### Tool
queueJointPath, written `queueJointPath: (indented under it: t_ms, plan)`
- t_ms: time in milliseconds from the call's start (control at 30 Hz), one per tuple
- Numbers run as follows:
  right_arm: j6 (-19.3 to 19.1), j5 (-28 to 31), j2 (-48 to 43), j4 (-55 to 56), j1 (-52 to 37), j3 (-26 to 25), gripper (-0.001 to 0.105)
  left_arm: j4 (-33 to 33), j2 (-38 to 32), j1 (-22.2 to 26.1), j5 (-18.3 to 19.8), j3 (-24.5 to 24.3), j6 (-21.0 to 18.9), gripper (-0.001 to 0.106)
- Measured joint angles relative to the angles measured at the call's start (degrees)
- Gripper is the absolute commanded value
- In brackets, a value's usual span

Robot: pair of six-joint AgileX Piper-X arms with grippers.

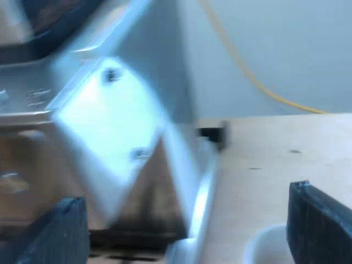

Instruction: Pour the beans into the coffee machine

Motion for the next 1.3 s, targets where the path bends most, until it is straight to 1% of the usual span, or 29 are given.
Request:
queueJointPath:
  t_ms: [67,100,167,300,400,467,533,600,700,800,900,933,1000,1067,1200,1300]
  plan:
    - [0.00,-0.39,-0.69,0.81,-1.50,0.05,0.079,0.00,-0.32,0.00,-0.16,0.00,0.00,0.070]
    - [0.00,-0.50,-2.61,3.47,-5.91,0.05,0.079,0.00,-0.57,0.00,-0.28,0.00,0.01,0.070]
    - [-0.36,-0.67,-3.91,5.34,-8.18,0.05,0.079,0.00,-1.83,0.00,-0.53,0.00,0.01,0.070]
    - [-4.20,-0.55,-7.79,9.50,-12.58,0.05,0.079,0.47,-3.71,0.00,-0.53,0.00,0.01,0.070]
    - [-5.19,-0.55,-10.12,11.47,-12.86,-0.03,0.079,2.51,-4.84,0.00,-0.53,0.00,1.00,0.070]
    - [-5.72,-0.66,-12.20,13.34,-12.86,-0.03,0.079,4.95,-6.05,0.00,-0.53,0.00,2.73,0.070]
    - [-5.87,-0.66,-14.56,15.24,-12.86,-0.03,0.079,5.23,-6.25,0.00,-0.64,0.00,2.84,0.070]
    - [-5.87,-0.66,-16.43,16.73,-12.86,-0.03,0.079,6.90,-7.11,0.00,-0.59,0.00,3.21,0.070]
    - [-6.00,-0.66,-20.69,21.35,-12.86,-0.03,0.079,12.99,-12.71,0.00,-0.77,0.00,3.45,0.070]
    - [-5.84,-1.29,-23.86,23.71,-12.86,-0.03,0.079,16.70,-16.89,0.00,-0.76,-0.23,3.45,0.070]
    - [-5.21,-3.24,-25.94,25.78,-12.86,-0.03,0.079,20.44,-19.47,0.00,-0.76,-0.20,3.45,0.070]
    - [-5.24,-4.36,-26.68,26.31,-12.86,-0.03,0.079,20.44,-19.47,0.00,-0.76,-0.20,3.45,0.070]
    - [-5.24,-6.71,-28.26,28.27,-12.86,-0.03,0.079,24.47,-22.08,0.00,-0.76,-0.20,3.45,0.070]
    - [-5.24,-8.36,-29.25,30.30,-12.86,-0.03,0.079,26.82,-23.78,0.00,-0.76,-0.20,3.45,0.070]
    - [-5.24,-9.23,-30.60,35.85,-12.86,-0.03,0.079,32.17,-27.99,0.00,-0.76,-0.20,3.45,0.070]
    - [-5.24,-9.36,-30.80,39.48,-12.86,-0.03,0.079,34.42,-29.81,0.00,-0.76,-0.20,3.45,0.070]
